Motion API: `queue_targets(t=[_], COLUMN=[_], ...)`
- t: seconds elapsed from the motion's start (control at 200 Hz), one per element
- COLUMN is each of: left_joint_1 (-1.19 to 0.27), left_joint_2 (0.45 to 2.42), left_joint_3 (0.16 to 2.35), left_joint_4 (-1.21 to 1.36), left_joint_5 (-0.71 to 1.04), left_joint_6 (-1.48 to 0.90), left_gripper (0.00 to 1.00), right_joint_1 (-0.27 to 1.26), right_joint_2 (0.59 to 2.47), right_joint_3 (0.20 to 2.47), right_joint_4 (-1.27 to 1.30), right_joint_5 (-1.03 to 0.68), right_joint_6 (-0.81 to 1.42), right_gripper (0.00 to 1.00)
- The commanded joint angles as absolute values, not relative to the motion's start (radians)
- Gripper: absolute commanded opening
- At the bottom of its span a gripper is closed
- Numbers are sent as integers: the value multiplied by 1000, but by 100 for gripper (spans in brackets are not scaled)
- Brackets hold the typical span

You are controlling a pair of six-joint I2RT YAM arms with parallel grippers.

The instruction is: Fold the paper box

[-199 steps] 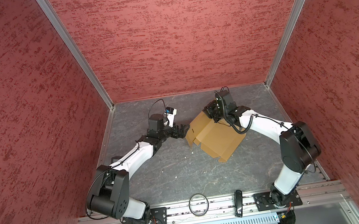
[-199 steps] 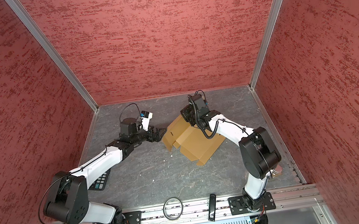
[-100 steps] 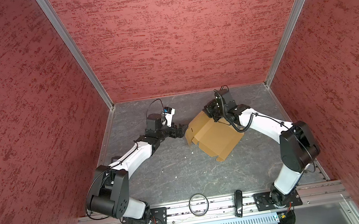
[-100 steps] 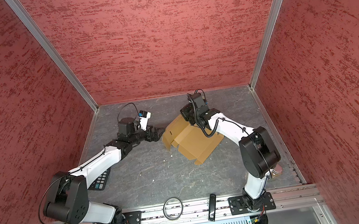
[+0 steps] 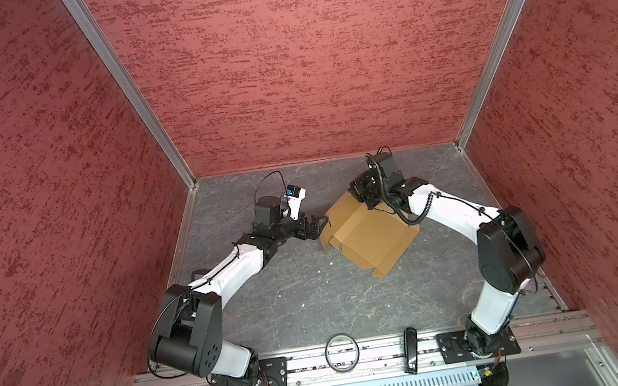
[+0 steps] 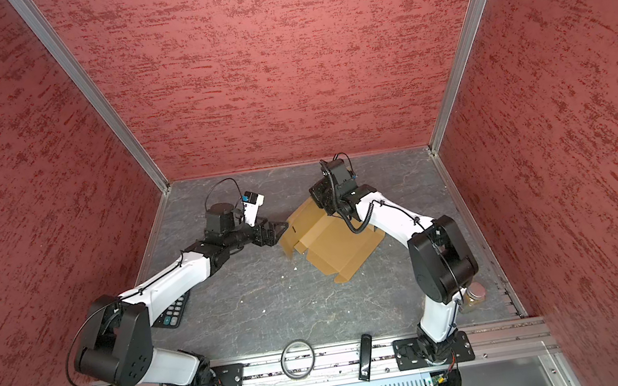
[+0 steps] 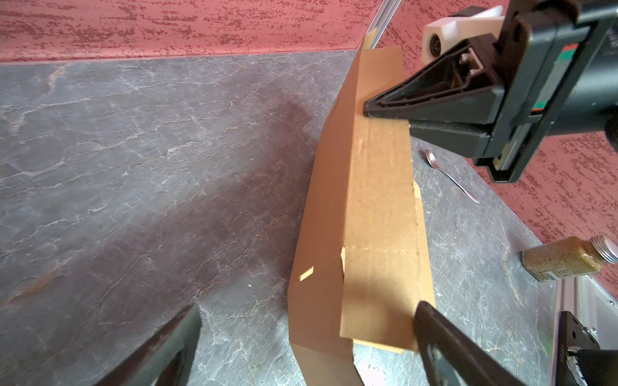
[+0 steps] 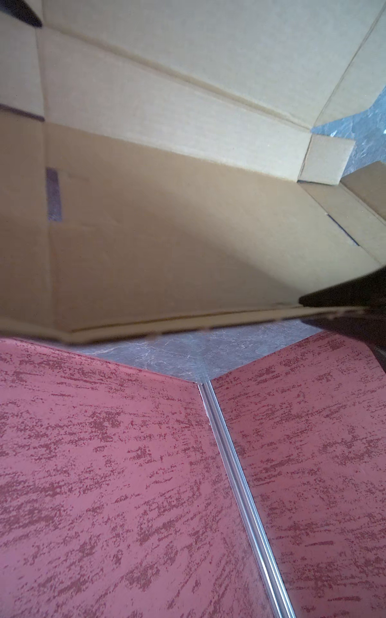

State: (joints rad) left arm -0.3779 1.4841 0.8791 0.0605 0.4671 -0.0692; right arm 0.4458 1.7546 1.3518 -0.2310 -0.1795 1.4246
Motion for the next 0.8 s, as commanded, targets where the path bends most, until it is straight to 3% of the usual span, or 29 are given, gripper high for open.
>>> queue_targets(t=[0.0,0.797], left_joint_1=[-399,-350], left_joint_2=[1487,1445], left_joint_3=[884,876], left_joint_4=[16,-73], left_joint_5=[490,291], left_joint_6=[-33,-27], left_gripper=[100,100], right_joint_1=[443,442], right_joint_2=[1761,1741], right_joint_3=[1401,1371], right_joint_4=[-209,-188], right_joint_5=[-156,-150], right_joint_6=[1477,1478], right_gripper=[4,4])
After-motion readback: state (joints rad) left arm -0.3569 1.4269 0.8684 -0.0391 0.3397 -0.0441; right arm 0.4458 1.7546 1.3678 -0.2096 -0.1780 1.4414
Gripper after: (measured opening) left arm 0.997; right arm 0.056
